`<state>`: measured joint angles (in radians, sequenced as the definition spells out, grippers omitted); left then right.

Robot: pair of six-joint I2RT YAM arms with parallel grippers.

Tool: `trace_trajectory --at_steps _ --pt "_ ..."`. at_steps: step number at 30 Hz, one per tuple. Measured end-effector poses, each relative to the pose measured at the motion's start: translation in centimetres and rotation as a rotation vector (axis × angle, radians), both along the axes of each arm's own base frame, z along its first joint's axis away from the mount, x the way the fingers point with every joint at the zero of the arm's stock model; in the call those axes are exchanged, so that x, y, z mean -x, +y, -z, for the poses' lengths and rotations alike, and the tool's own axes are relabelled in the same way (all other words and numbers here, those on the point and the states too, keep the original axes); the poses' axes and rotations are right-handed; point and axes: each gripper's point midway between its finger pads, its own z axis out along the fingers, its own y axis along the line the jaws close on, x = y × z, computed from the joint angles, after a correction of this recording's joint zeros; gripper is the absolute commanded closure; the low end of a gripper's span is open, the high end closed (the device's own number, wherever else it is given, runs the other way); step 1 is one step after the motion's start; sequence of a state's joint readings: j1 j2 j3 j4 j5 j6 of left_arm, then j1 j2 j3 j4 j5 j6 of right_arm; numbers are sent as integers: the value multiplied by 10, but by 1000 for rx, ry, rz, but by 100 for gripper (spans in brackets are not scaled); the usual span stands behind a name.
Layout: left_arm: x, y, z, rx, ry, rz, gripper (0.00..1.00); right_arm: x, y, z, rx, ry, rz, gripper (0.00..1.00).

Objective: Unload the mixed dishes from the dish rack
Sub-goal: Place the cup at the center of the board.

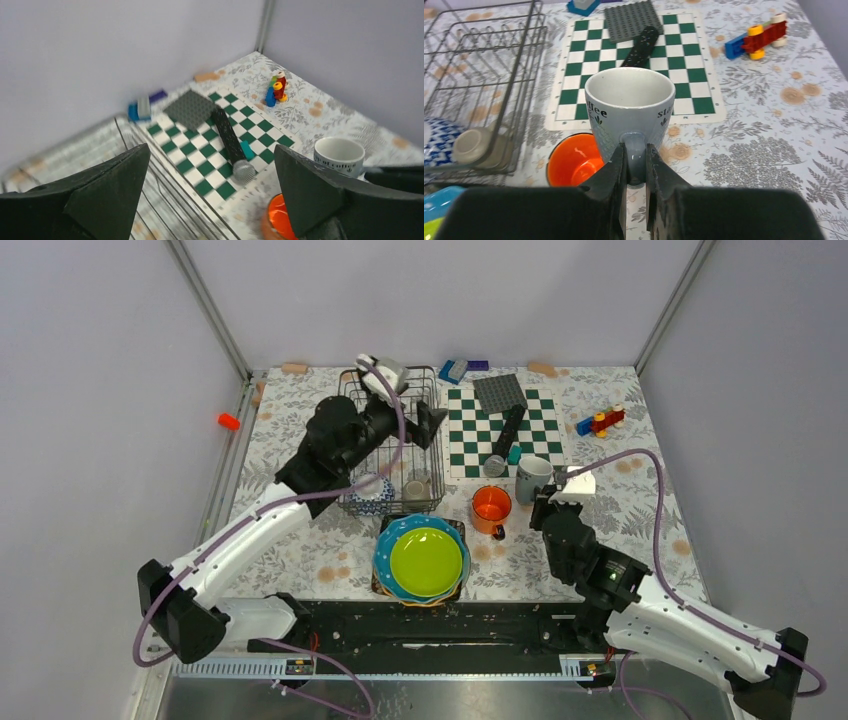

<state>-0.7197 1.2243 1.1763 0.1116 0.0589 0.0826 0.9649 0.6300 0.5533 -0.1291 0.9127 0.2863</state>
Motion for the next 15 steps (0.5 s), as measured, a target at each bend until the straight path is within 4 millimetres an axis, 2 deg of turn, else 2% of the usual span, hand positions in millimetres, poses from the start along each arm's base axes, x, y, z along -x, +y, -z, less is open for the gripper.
trace_trajectory --at_steps 3,5,7,9,12,13,15 --pt "-19 20 22 142 221 -104 1 -3 -10 10 25 -19 59 100" --pt "-24 29 44 207 349 -147 1 -4 -13 18 38 -23 81 100" --pt "-25 38 75 246 466 -186 1 -5 -14 28 45 -23 93 100" --pt "-20 49 119 250 596 -226 1 -5 -15 41 51 -22 100 100" --pt "-6 62 167 251 729 -258 1 -4 -19 63 66 -21 114 100" --pt "1 66 181 254 768 -265 1 -3 -21 70 75 -19 116 100" --pt "12 72 196 270 817 -273 1 -3 -24 80 91 -22 127 100"
